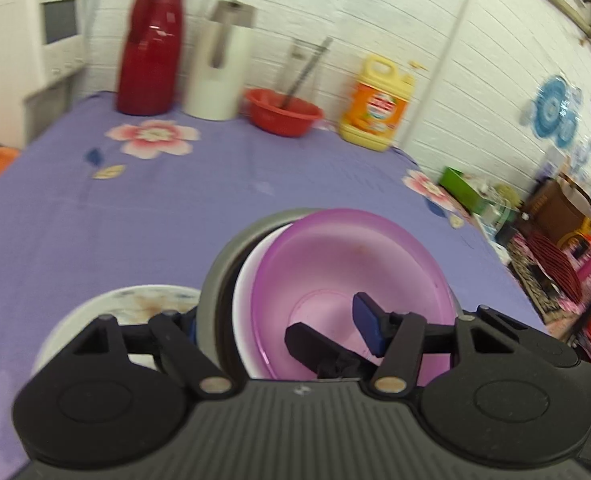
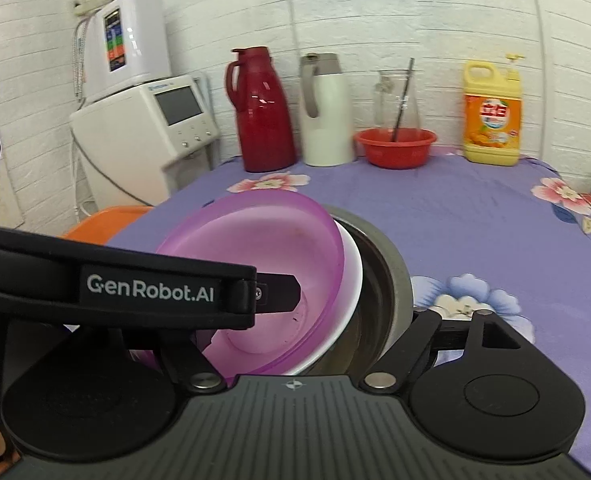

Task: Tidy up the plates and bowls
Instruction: 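Grip the steel bowl rim with both tools and lift the nested bowls, then lower the nested bowls with both tools onto the plate stack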

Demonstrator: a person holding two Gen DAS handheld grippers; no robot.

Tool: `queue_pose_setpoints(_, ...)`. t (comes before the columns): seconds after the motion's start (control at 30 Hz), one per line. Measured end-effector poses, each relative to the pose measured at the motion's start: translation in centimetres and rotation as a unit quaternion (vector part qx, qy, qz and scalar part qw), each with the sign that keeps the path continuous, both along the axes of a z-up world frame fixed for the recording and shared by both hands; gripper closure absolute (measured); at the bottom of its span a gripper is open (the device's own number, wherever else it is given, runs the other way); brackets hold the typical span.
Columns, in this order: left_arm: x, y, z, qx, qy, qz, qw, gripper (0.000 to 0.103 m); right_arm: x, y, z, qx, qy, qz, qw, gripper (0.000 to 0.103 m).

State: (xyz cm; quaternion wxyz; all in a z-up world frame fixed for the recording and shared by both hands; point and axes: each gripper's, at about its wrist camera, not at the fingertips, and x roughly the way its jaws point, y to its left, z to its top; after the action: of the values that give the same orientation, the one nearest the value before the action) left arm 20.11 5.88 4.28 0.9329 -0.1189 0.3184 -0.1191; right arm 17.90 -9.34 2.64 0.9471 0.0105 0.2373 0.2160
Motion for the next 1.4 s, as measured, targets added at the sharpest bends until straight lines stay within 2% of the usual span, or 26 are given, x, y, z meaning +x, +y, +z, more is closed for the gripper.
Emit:
queue_pose_setpoints(0.23,-1.8,5.1,-1.5,0.001,0.018,0.055,0.9983,0.042,-0.2,4.9,-1.2,-0.002,0.031,0.066,0.997,0.0)
queue_pose_setpoints(0.43,-1.7,6.6,-3.2,-0.004,0.033,0.06,0.9976,0.041,0.2,6.3,-2.3,-0.014,0.056,0.075,0.995,0.0)
queue_pose_setpoints(0.53,-1.6,6.7,-3.7,0.021,0.026,0.073,0.9968,0.041,0.3,6.7,-2.7,-0.019,0.063,0.08,0.995,0.0)
queue_pose_setpoints(0.73,-1.7,6.9,-3.7,0.018,0.012,0.064,0.9977,0.032,0.2,6.9,-2.8,-0.021,0.062,0.084,0.994,0.0)
queue_pose_setpoints(0.83,-1.8,7.0,-3.2,0.018,0.001,0.069,0.9974,0.032,0.1,6.9,-2.7,-0.015,0.061,0.081,0.995,0.0)
queue_pose_setpoints(1.07,-2.0,7.8,-1.8,0.001,-0.02,0.083,0.9963,0.032,-0.3,7.5,-2.0,-0.031,0.008,0.068,0.997,0.0)
queue_pose_setpoints(1.27,-2.0,8.1,-1.5,0.003,-0.021,0.091,0.9957,0.031,0.6,7.3,-2.6,-0.017,0.042,0.09,0.995,0.0)
queue_pose_setpoints(1.33,-2.1,8.2,-1.4,0.003,-0.022,0.093,0.9954,0.031,0.5,7.1,-2.3,-0.024,0.023,0.074,0.997,0.0)
queue_pose_setpoints(1.4,-2.1,8.3,-1.3,0.005,-0.024,0.096,0.9951,0.031,0.4,6.1,-1.7,-0.01,0.001,0.042,0.999,0.0)
